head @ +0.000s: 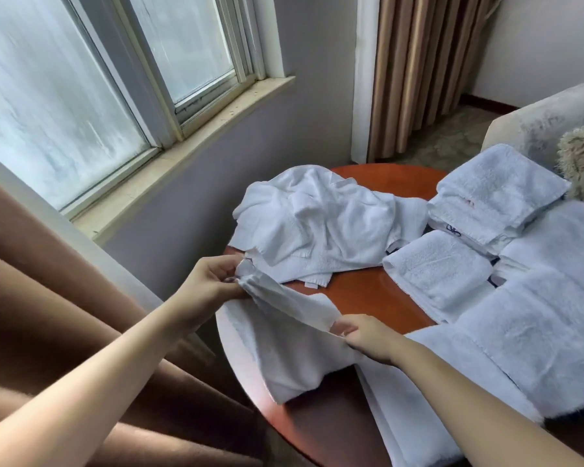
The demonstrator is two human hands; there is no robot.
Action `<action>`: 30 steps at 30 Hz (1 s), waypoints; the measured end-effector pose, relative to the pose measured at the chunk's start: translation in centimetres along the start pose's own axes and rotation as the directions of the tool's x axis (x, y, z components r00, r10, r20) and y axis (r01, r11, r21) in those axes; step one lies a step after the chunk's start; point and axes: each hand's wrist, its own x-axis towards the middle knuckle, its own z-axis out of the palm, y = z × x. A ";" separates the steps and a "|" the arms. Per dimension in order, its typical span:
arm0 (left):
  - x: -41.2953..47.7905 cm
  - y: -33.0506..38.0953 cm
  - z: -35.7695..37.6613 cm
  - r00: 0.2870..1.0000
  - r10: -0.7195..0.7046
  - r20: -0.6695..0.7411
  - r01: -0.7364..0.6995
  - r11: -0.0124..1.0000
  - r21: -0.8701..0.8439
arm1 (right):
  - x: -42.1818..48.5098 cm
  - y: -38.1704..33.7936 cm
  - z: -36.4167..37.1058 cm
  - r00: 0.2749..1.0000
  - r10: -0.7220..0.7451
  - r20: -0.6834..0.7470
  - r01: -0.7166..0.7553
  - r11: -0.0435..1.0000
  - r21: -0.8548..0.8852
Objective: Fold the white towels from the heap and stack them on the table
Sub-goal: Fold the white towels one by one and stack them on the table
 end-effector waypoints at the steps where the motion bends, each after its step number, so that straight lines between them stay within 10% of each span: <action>1: -0.3 -0.4 -0.4 1.000 -0.003 -0.010 0.003 1.000 -0.009 | 0.2 -0.2 0.6 1.000 0.001 -0.013 0.000 0.998 0.055; 8: -1.8 -3.0 -3.3 0.997 -0.030 -0.068 0.032 0.999 0.017 | 2.6 -0.5 4.3 0.973 0.123 -0.193 -0.070 0.963 0.259; 14: -2.2 -4.9 -5.0 0.996 -0.027 -0.089 0.031 0.999 0.038 | 2.0 0.2 6.6 0.973 0.223 0.065 -0.198 0.943 -0.269; 22: -1.6 -5.2 -6.1 0.984 -0.011 -0.177 0.017 0.999 0.032 | 1.3 0.1 5.0 0.870 0.331 -0.366 -0.347 0.938 0.023; 30: 0.7 -3.4 -6.3 0.943 0.111 -0.315 -0.096 0.993 0.061 | -0.6 -2.7 -2.4 0.751 0.155 -0.642 -0.091 0.987 0.132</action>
